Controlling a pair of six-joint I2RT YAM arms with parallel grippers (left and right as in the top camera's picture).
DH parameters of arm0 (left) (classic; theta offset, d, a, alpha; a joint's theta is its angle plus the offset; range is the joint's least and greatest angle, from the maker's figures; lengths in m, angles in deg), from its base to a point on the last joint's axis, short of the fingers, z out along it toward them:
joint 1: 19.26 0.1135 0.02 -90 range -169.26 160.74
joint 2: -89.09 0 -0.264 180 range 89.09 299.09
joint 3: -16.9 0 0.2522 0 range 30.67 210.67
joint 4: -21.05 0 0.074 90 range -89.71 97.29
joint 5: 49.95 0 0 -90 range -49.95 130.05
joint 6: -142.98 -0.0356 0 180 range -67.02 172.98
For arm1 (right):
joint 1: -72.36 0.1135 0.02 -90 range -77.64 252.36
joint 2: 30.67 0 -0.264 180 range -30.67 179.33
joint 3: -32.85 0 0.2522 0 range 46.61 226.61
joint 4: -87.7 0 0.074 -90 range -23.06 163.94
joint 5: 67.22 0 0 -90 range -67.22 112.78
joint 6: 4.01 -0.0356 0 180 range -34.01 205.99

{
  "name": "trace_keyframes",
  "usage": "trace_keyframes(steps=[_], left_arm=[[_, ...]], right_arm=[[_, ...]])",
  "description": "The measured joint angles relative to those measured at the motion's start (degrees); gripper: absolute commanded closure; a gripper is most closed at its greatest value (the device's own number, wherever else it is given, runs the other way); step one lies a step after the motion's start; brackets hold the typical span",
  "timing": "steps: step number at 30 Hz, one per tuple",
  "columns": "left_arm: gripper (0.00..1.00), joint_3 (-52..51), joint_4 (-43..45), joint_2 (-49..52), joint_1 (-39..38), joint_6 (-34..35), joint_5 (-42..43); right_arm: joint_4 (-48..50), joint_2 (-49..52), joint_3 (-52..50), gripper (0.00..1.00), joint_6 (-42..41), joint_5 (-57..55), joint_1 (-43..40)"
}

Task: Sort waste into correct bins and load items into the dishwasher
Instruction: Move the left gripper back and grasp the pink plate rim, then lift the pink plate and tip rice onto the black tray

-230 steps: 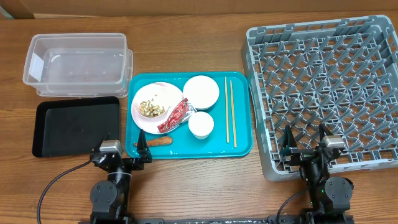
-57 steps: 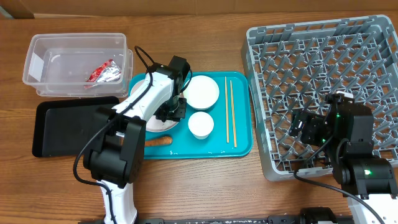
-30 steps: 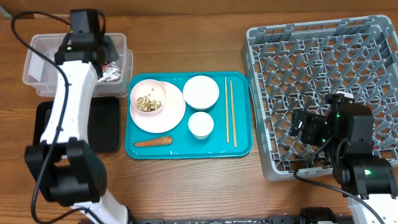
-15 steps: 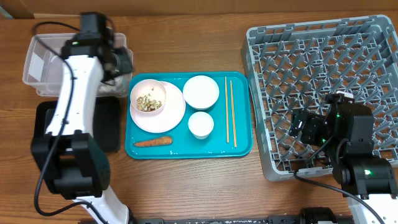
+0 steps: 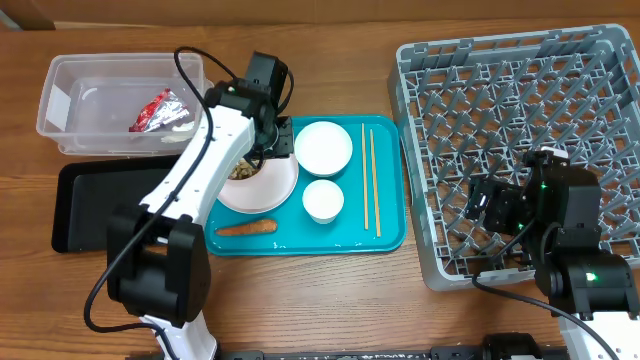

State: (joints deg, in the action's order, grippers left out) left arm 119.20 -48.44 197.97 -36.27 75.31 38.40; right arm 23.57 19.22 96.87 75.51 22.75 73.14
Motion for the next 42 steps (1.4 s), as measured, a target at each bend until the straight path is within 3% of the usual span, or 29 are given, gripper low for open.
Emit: trace_keyframes(steps=[15,20,21,26,29,34,42], left_arm=[[0.64,-9.44,13.33,0.11,0.17,2.84,-2.67],[0.81,-9.44,13.86,2.95,0.17,3.08,-3.74],[0.94,-9.44,13.9,3.87,0.17,2.95,-3.82],[0.96,-9.29,13.66,5.51,0.17,2.82,-5.55],[0.96,-8.24,10.43,5.51,0.17,2.82,-5.92],[0.96,-1.66,-3.32,4.81,0.24,3.08,-4.63],[0.96,4.11,-16.41,-6.99,4.17,4.94,-1.01]], right_arm=[[-0.24,0.0,0.0,0.0,0.02,0.0,0.0],[-0.24,0.0,0.0,0.0,0.0,0.0,0.0],[-0.17,0.0,0.0,0.0,0.02,0.0,0.0],[-0.2,0.0,0.0,0.0,0.0,0.0,0.0],[-0.22,0.0,0.0,0.0,0.02,-0.02,0.02],[-0.22,0.0,0.0,0.0,0.02,-0.02,0.0],[-0.24,0.0,0.0,0.0,0.0,-0.02,0.0]])
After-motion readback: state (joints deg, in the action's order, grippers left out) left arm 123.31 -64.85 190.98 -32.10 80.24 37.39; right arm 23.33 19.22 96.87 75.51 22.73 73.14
